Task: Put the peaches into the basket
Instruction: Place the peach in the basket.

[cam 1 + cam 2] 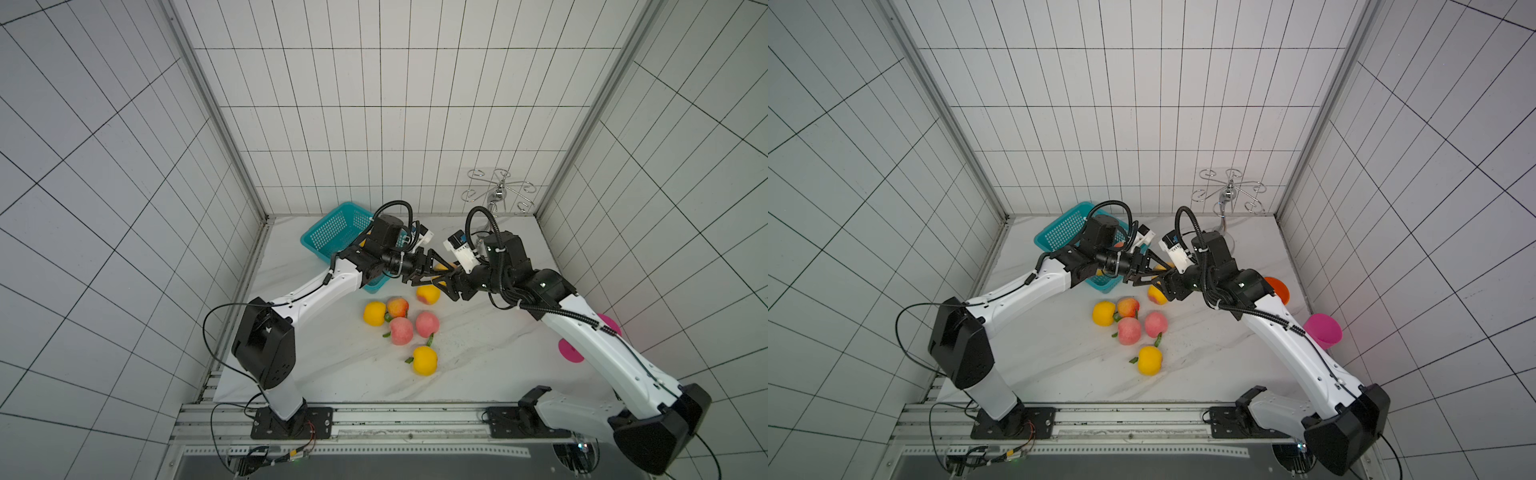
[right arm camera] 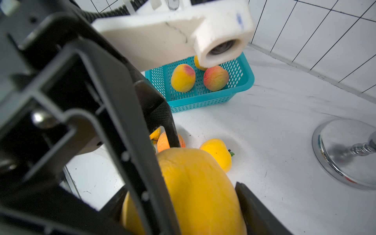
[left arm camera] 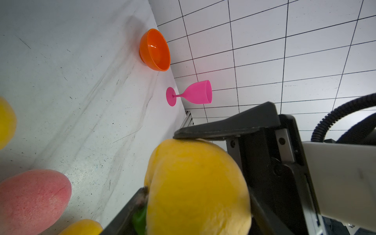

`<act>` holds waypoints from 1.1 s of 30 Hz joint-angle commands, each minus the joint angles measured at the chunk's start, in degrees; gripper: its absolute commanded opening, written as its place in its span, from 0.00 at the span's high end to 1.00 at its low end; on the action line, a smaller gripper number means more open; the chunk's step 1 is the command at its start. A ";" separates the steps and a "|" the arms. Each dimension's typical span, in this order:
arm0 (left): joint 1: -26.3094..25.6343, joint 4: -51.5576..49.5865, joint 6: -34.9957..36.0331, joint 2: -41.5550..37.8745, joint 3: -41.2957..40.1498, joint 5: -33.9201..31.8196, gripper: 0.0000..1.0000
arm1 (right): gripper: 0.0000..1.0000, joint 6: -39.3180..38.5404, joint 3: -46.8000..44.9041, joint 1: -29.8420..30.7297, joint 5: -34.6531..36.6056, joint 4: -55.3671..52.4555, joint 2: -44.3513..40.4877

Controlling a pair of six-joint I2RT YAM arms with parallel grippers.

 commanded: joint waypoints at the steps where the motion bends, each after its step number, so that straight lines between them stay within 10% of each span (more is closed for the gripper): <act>1: 0.87 2.20 -0.94 -0.03 -0.30 2.09 0.39 | 0.24 0.09 2.51 0.42 0.94 0.52 0.75; 7: 5.05 -2.63 2.03 -0.30 0.37 0.25 0.39 | 0.06 1.57 2.33 0.30 2.76 0.51 -0.44; 23: 18.52 -23.55 16.08 6.05 13.79 -15.01 0.38 | 0.03 5.82 10.19 -1.97 14.99 -9.73 7.03; 33: 25.03 -25.32 17.62 13.61 23.15 -32.56 0.38 | 0.00 10.58 13.34 -3.84 7.39 -10.27 11.06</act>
